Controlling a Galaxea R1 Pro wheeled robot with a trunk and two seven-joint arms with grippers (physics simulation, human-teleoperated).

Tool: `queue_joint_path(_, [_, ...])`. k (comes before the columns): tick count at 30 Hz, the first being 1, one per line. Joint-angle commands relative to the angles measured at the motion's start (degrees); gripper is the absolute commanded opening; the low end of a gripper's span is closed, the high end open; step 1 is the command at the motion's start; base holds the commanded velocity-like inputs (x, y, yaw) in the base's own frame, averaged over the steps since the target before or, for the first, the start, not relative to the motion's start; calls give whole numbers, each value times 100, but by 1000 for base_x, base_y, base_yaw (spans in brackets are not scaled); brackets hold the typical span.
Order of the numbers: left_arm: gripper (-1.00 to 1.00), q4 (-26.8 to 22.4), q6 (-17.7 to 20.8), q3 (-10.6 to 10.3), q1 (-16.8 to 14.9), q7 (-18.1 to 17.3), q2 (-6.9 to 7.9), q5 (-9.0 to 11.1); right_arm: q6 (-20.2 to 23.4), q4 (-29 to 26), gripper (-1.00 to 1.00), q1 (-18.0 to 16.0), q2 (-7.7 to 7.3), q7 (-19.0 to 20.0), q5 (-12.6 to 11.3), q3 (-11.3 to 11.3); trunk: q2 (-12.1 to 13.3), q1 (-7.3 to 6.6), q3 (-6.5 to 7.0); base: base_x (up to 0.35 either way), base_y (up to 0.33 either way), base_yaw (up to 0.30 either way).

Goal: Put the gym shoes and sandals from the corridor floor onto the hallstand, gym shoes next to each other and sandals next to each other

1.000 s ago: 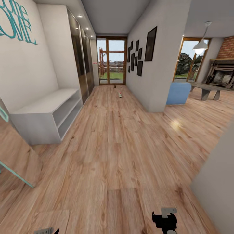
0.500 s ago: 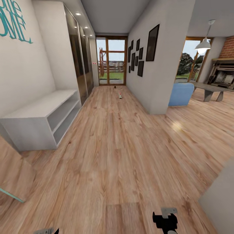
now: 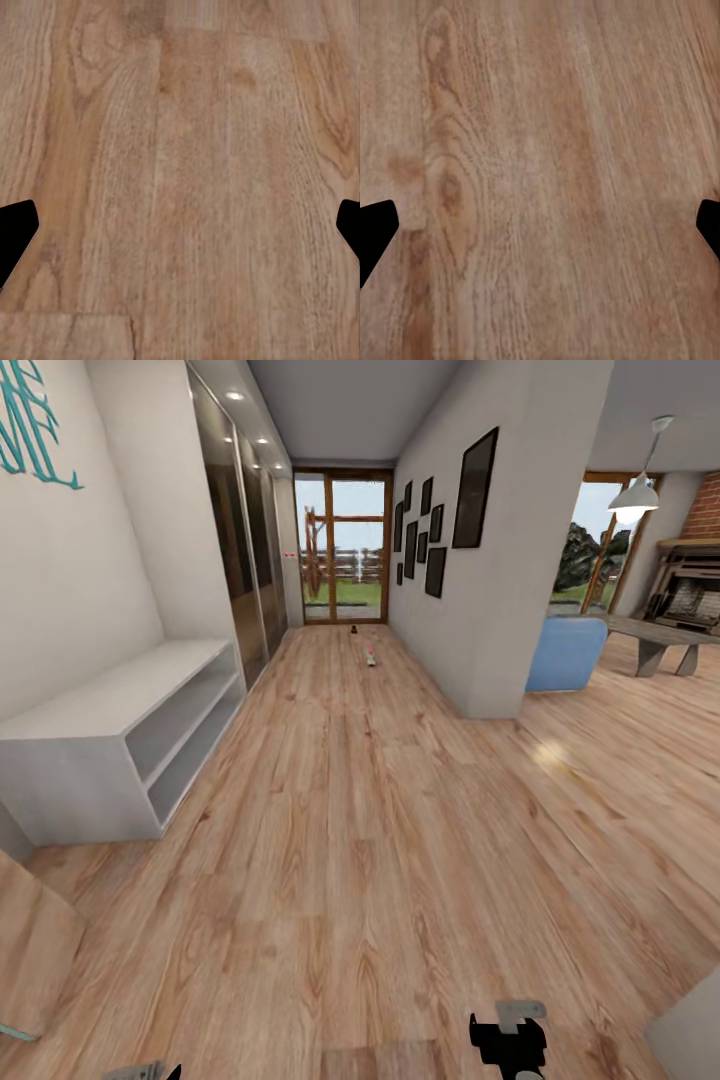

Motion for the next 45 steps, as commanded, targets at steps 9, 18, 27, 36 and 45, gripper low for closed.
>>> queue_joint_path(9, [100, 5, -24, 50, -6, -21, -1, -61, -14, 5, 100, -3, 2, -25, 60, -46, -2, 2, -5, 340, 0, 0])
queue_joint_path(18, [100, 5, -24, 50, -6, -21, -1, -60, -14, 5, 100, -3, 3, -25, 60, -46, -2, 2, -5, 340, 0, 0])
queue_joint_path(27, [100, 5, -24, 50, -7, -21, -1, -62, -14, 5, 100, -2, 3, -25, 60, -46, -2, 2, -5, 340, 0, 0])
queue_joint_path(36, [100, 5, -24, 50, -5, -21, -1, -63, -14, 5, 100, -3, 3, -25, 60, -46, -2, 2, -5, 340, 0, 0])
queue_joint_path(45, [100, 5, -24, 50, -6, -21, -1, -61, -14, 5, 100, 0, 3, -25, 60, -46, -2, 2, -5, 340, 0, 0])
